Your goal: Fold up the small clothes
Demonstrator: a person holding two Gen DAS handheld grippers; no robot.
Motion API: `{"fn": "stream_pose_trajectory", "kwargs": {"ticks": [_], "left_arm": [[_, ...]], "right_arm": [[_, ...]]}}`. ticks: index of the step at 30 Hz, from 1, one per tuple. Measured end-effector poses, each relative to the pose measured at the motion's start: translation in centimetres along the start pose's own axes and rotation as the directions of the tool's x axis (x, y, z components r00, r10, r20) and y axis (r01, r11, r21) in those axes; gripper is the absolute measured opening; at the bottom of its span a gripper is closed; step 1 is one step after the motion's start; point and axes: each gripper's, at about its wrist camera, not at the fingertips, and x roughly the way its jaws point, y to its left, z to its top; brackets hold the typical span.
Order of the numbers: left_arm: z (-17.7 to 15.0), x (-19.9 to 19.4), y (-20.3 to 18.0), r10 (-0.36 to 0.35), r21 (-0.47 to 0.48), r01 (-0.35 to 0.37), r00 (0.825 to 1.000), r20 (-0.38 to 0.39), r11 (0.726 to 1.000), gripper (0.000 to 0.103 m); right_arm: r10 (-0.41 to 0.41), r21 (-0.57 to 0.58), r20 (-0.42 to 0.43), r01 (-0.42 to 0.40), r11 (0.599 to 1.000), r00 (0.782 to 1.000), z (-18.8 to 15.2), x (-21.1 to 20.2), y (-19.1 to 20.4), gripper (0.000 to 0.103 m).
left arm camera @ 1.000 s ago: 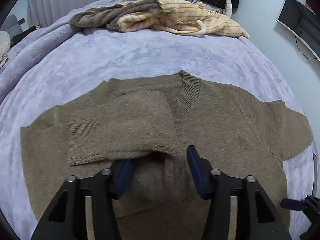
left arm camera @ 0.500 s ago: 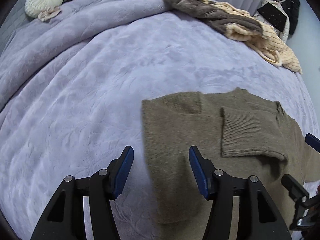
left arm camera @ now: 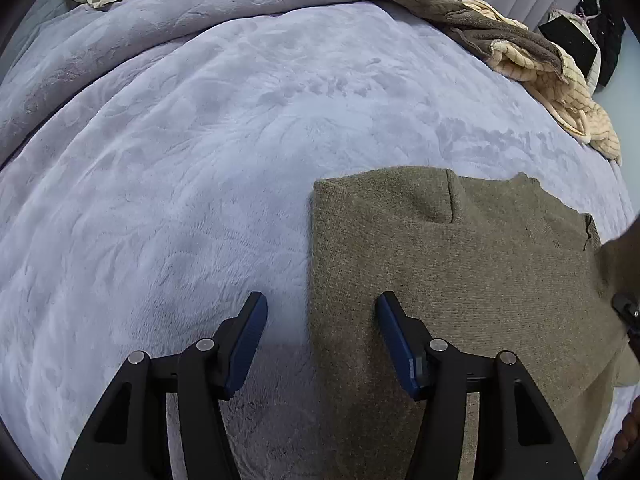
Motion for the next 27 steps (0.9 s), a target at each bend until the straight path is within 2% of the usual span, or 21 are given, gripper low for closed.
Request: {"fn": "stream_pose_trajectory", "kwargs": {"ticks": [2,4,6,8,10,13,16,18,21,25,26,27], "left_arm": [[0.2,0.1,-0.2,0.007,0.009,-0.007,1.0,0.001,1.0,0.06],[0.3,-0.1,-0.5,0.024,0.021,-0.024,1.0,-0.001,1.0,0.06],[0.4,-0.6,-0.8,0.046,0.039,-0.046,0.999,-0.002,0.998,0.06],[0.3,-1.5,-1.3,0.056,0.066,-0.057,0.998,0.005,0.996,0.06],[-0.3,-2.5,-1.7,0.045,0.082,-0.045,0.999,0.005,0.996,0.06],[-1.8,-4.1,-2.2,0.035,0.102,-0.034,0.999,-0.009,0.994,0.06],[-4.7,-6.0,-3.1,0.011,0.176,-0.008,1.0,-0.015,0.984,0.06],[-6.7,-6.3,-4.0,0.024,0.24,-0.011,0.998,-0.051,0.971,0.06],[-8.7,-5.6,-4.9,0.06,0.279,-0.038,0.996,-0.073,0.959,0.06],[-8.2,-4.1,-4.4,0.119,0.168,-0.114,0.993,-0.023,0.979,0.06],[-8.0,-3.9,-4.1,0.141,0.139,-0.139,0.99,-0.002,0.981,0.06],[-7.8,-3.8,-3.8,0.166,0.121,-0.166,0.986,0.016,0.979,0.06]], "right_arm": [[0.06,0.179,-0.042,-0.052,0.983,0.997,-1.1,0.3,-4.1,0.013],[0.112,0.284,-0.065,-0.089,0.955,0.992,-2.5,0.6,-6.7,0.014],[0.185,0.362,-0.04,-0.159,0.919,0.982,-3.3,0.2,-8.0,0.017],[0.222,0.396,-0.028,-0.194,0.898,0.975,-3.2,0.1,-8.6,0.028],[0.244,0.401,-0.019,-0.216,0.89,0.97,-3.0,0.1,-8.4,0.037],[0.234,0.376,-0.032,-0.205,0.904,0.972,-1.9,0.8,-7.5,0.037],[0.236,0.362,-0.047,-0.203,0.91,0.971,-1.3,1.3,-7.2,0.032],[0.247,0.357,-0.053,-0.213,0.91,0.967,-1.3,1.6,-7.4,0.032],[0.26,0.36,-0.056,-0.224,0.906,0.964,-1.5,1.8,-7.4,0.033],[0.256,0.361,-0.058,-0.219,0.906,0.965,-1.4,2.1,-7.5,0.033],[0.247,0.353,-0.062,-0.21,0.911,0.967,-1.2,2.1,-7.2,0.028],[0.233,0.348,-0.063,-0.198,0.916,0.97,-1.1,2.0,-7.0,0.017]]}}
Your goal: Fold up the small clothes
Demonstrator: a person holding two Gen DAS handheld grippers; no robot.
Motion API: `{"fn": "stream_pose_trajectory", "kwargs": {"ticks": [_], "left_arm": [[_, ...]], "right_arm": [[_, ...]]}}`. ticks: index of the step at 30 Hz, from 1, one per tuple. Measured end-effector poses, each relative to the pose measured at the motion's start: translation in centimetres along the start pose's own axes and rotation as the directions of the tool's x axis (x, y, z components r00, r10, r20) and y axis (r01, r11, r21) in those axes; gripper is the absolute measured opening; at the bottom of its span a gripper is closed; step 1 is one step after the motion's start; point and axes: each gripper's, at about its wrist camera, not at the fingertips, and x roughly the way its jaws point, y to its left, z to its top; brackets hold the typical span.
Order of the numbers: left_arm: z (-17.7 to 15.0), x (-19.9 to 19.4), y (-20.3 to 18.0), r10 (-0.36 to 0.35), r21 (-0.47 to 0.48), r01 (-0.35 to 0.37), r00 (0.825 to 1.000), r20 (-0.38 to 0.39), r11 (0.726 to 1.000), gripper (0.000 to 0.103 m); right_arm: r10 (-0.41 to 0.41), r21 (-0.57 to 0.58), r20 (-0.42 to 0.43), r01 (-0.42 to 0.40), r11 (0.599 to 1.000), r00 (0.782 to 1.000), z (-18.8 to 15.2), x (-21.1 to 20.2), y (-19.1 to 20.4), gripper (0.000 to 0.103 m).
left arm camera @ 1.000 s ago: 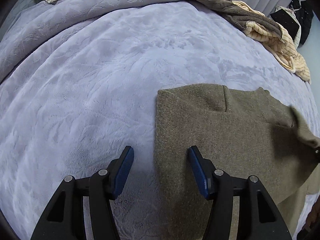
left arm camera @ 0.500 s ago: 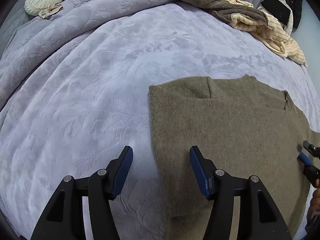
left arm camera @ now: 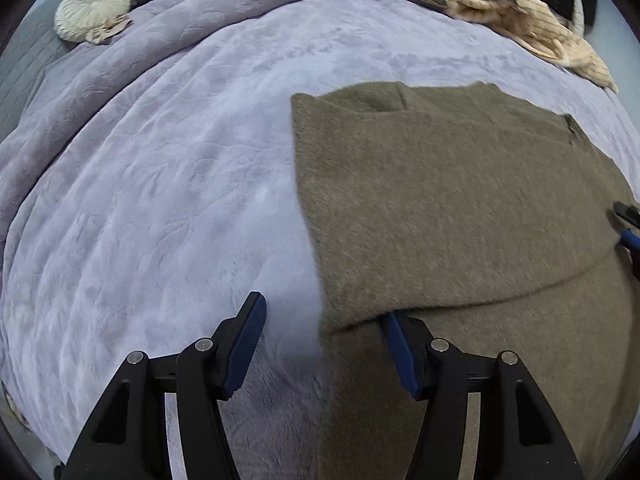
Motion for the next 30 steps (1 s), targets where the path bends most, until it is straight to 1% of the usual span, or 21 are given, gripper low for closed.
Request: {"fn": "stream_pose_trajectory", "kwargs": {"ticks": [1,3,6,8,9,11,12,13,18,21,24,25,26,28,30], "left_arm": [[0.0,0.0,0.2,0.014,-0.009,-0.014,1.0,0.007,1.0,0.06],[-0.4,-0.3,0.7,0.005,-0.016,-0.004,1.0,0.023,1.0,0.061],[-0.9,-0.5,1.0,-0.005,0.004,0.005,0.999,0.05,1.0,0.061],[-1.0,-0.1,1.3,-0.021,0.004,0.021,0.999,0.049,1.0,0.061],[-1.1,0.0,1.3,-0.021,0.004,0.021,0.999,0.045,1.0,0.065],[-1.2,0.0,1.6,-0.006,-0.014,0.007,0.998,0.057,1.0,0.067],[-1.2,-0.1,1.8,-0.014,-0.017,0.015,0.998,0.053,1.0,0.067],[-1.2,-0.2,1.8,-0.015,-0.017,0.016,0.999,0.048,1.0,0.067],[-1.8,-2.0,2.3,0.04,-0.013,-0.04,0.999,0.017,0.999,0.068],[-1.8,-3.5,1.5,0.018,-0.007,-0.018,1.0,0.006,1.0,0.068],[-1.3,-4.4,-1.3,-0.021,0.038,0.021,1.0,0.002,0.999,0.068],[-1.1,-4.6,-2.4,-0.038,0.054,0.038,0.999,0.0,0.998,0.068],[-0.9,-4.7,-3.5,-0.058,0.069,0.058,0.998,-0.003,0.996,0.068],[-0.5,-4.8,-6.3,-0.105,0.106,0.105,0.994,-0.01,0.989,0.068],[-0.2,-5.0,-9.2,-0.142,0.145,0.142,0.99,-0.011,0.979,0.068]], "right_arm": [[-0.007,-0.008,0.008,0.007,1.0,1.0,0.0,-0.3,0.4,0.006],[0.006,-0.033,0.037,-0.005,0.999,0.999,-0.5,-1.6,1.1,0.006],[-0.023,-0.064,0.057,0.026,0.998,0.998,-1.6,-2.9,1.3,0.006],[-0.072,-0.075,0.036,0.075,0.994,0.997,-2.1,-2.4,0.2,0.006],[-0.087,-0.067,0.022,0.088,0.994,0.996,-2.2,-2.0,-0.5,0.006],[-0.061,-0.042,0.004,0.061,0.997,0.998,-2.3,-1.6,-1.8,0.006],[-0.056,-0.036,0.008,0.056,0.998,0.998,-2.3,-1.8,-2.0,0.006],[-0.06,-0.039,0.01,0.061,0.997,0.998,-2.4,-2.2,-2.0,0.008],[-0.122,-0.07,0.007,0.122,0.99,0.992,-3.2,-4.2,-2.1,0.009],[-0.133,-0.068,0.0,0.133,0.989,0.991,-3.8,-5.6,-2.5,0.01],[-0.142,-0.076,-0.007,0.141,0.987,0.99,-4.5,-6.9,-2.8,0.015],[-0.141,-0.076,-0.009,0.14,0.987,0.99,-4.7,-7.3,-3.0,0.021],[-0.139,-0.072,-0.011,0.138,0.988,0.99,-4.8,-7.9,-3.1,0.033],[-0.128,-0.06,-0.001,0.127,0.99,0.992,-4.9,-9.2,-3.6,0.043],[-0.127,-0.049,0.014,0.128,0.991,0.992,-4.9,-10.5,-4.2,0.043]]}}
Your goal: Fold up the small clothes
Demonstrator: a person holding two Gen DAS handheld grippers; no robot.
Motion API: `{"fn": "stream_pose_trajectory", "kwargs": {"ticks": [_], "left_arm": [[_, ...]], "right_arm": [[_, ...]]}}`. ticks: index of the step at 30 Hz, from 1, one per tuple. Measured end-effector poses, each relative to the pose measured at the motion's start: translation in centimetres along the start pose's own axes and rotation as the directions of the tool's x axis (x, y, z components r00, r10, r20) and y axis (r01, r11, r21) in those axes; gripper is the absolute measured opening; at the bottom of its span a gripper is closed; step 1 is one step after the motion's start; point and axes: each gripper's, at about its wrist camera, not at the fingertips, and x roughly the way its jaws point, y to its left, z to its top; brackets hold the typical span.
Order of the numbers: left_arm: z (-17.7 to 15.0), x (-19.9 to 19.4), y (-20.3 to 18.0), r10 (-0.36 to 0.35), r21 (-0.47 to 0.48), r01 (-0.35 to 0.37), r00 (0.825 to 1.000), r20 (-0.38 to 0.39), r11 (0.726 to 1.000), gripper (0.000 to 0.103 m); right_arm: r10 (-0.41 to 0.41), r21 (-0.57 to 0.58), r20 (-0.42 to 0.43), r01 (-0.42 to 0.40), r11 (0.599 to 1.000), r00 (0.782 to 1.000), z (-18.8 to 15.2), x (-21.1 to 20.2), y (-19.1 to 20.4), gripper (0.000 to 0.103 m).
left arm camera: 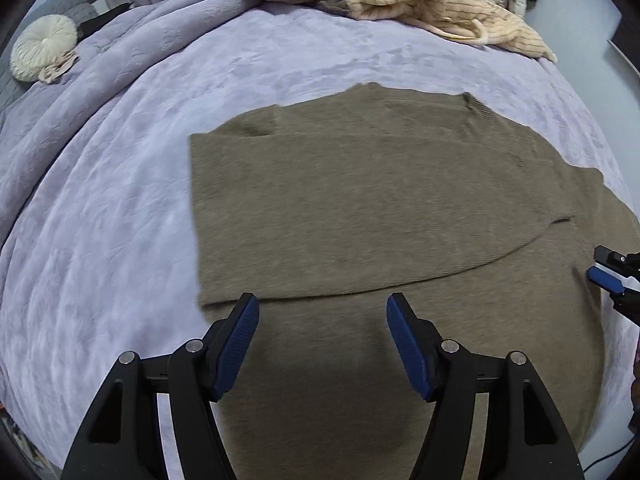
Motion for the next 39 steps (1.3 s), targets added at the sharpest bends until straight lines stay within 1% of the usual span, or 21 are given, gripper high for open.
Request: {"fn": "stream_pose_trajectory", "kwargs": {"ticks": [5,6,8,9,11,12,15,17,19,21,23,24,25,26,28,30,32,34,37,39], "left_arm": [[1.2,1.3,-6.6,-0.079,0.063,0.08,0.997,-0.026,0.995,0.068],[1.3,1.5,-8.1,-0.088,0.075,0.09,0.996,-0.032,0.993,0.068],[1.6,2.0,-10.2,-0.105,0.091,0.108,0.994,-0.04,0.99,0.068],[1.8,2.1,-11.3,-0.116,0.1,0.12,0.992,-0.043,0.988,0.068],[2.1,2.4,-13.2,-0.13,0.115,0.135,0.99,-0.044,0.984,0.068],[2.3,2.5,-14.0,-0.136,0.123,0.14,0.99,-0.044,0.982,0.068],[2.7,2.6,-16.1,-0.146,0.136,0.151,0.988,-0.045,0.979,0.068],[2.8,2.7,-17.0,-0.146,0.142,0.151,0.988,-0.045,0.978,0.068],[3.3,3.2,-17.4,-0.143,0.15,0.148,0.989,-0.048,0.977,0.068],[3.3,3.4,-18.0,-0.143,0.156,0.149,0.988,-0.051,0.976,0.068],[3.3,3.6,-18.4,-0.142,0.157,0.149,0.988,-0.053,0.976,0.068],[3.3,3.7,-18.4,-0.141,0.156,0.148,0.989,-0.054,0.977,0.068],[3.3,3.6,-18.4,-0.14,0.153,0.146,0.989,-0.052,0.977,0.068],[3.4,3.5,-18.2,-0.14,0.146,0.146,0.989,-0.049,0.978,0.068],[3.5,3.4,-17.8,-0.141,0.131,0.145,0.989,-0.041,0.981,0.068],[3.6,3.0,-16.7,-0.139,0.115,0.142,0.99,-0.028,0.983,0.068],[3.7,2.6,-15.5,-0.134,0.097,0.135,0.991,-0.013,0.986,0.068],[3.8,2.2,-14.1,-0.126,0.078,0.126,0.992,0.0,0.989,0.068],[3.7,1.9,-11.9,-0.104,0.043,0.104,0.994,0.013,0.994,0.068],[3.5,1.7,-10.2,-0.087,0.016,0.087,0.996,0.02,0.996,0.068]], "right_arm": [[-0.035,0.059,0.07,0.03,0.998,0.997,1.2,-4.1,-3.7,0.043],[-0.045,0.08,0.088,0.038,0.996,0.995,1.6,-4.9,-4.7,0.043],[-0.067,0.137,0.13,0.049,0.989,0.989,2.5,-6.7,-7.1,0.043],[-0.078,0.166,0.155,0.052,0.985,0.985,2.9,-7.6,-8.3,0.043],[-0.118,0.231,0.219,0.066,0.971,0.969,3.8,-9.7,-10.9,0.043],[-0.134,0.267,0.258,0.062,0.962,0.957,4.2,-10.9,-12.3,0.043],[-0.171,0.359,0.341,0.04,0.933,0.924,5.4,-13.5,-15.7,0.043],[-0.183,0.4,0.374,0.02,0.916,0.909,6.4,-14.6,-17.5,0.043],[-0.177,0.414,0.4,-0.005,0.91,0.899,7.6,-15.2,-18.5,0.043],[-0.161,0.416,0.419,-0.032,0.909,0.894,8.5,-15.5,-19.2,0.043],[-0.116,0.421,0.435,-0.087,0.903,0.893,9.6,-15.5,-19.8,0.043],[-0.091,0.423,0.439,-0.116,0.899,0.894,9.9,-15.3,-20.0,0.041],[-0.068,0.422,0.442,-0.14,0.896,0.894,10.2,-15.2,-19.7,0.021],[-0.033,0.411,0.445,-0.172,0.895,0.895,10.5,-15.0,-19.3,0.008],[0.004,0.37,0.45,-0.19,0.909,0.893,10.9,-14.6,-17.6,0.008],[0.045,0.295,0.44,-0.192,0.936,0.897,11.4,-14.4,-15.1,0.008],[0.095,0.197,0.418,-0.192,0.961,0.903,12.0,-13.9,-11.7,0.008],[0.148,0.088,0.387,-0.196,0.977,0.91,12.4,-13.1,-7.8,0.008],[0.222,-0.101,0.309,-0.201,0.974,0.925,12.3,-10.9,-0.8,0.008],[0.248,-0.249,0.238,-0.188,0.95,0.939,11.3,-8.7,4.8,0.008]]}}
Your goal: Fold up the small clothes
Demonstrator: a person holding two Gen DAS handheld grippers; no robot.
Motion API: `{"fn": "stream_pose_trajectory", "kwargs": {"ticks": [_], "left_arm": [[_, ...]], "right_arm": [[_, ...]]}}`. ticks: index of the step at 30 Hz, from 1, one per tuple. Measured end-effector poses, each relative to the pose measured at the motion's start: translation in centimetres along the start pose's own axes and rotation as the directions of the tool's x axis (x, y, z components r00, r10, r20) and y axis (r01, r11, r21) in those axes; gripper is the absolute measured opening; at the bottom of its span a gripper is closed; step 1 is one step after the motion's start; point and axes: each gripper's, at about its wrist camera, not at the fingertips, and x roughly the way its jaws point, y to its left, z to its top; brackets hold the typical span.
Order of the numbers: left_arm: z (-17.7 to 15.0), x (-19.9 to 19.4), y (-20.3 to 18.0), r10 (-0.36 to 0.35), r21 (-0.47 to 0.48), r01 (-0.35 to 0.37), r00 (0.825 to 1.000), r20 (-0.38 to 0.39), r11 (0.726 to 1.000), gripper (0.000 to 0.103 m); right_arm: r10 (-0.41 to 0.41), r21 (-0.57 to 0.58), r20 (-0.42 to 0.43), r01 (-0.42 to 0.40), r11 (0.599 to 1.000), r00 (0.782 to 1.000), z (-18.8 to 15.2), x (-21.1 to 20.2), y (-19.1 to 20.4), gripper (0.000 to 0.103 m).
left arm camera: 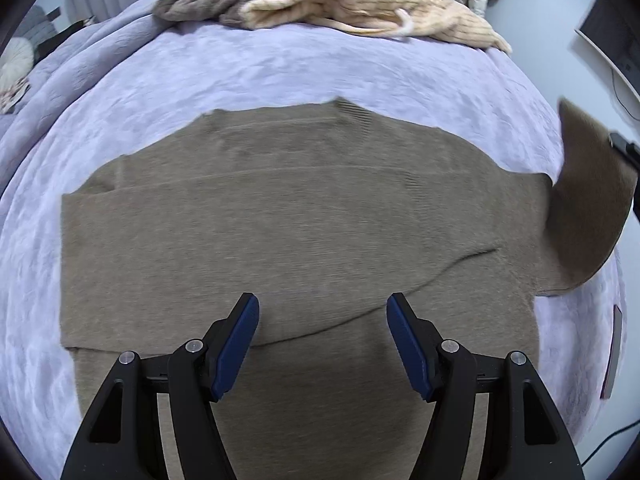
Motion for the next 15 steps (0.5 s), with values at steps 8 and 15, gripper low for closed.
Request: {"fn": "stream_pose_trajectory", "kwargs": {"ticks": [8,15], "left_arm": [[-1.6,-1.1,7.2,0.063,-0.135,-0.063,0.998,-0.002,0.989,0.068],[-4.2,-1.7,12.4,0.09,-0.221,-0.091,0.996,-0.017,0.971,0.068]], "right_arm": [[-0.015,-0.28,-0.348,-0.089,0.956,0.937,-10.3,14.7,11.3,0.008],[-0.127,-0.211,-0.479,0.026,0.977,0.868,-15.8,20.0,8.4,0.045]]}}
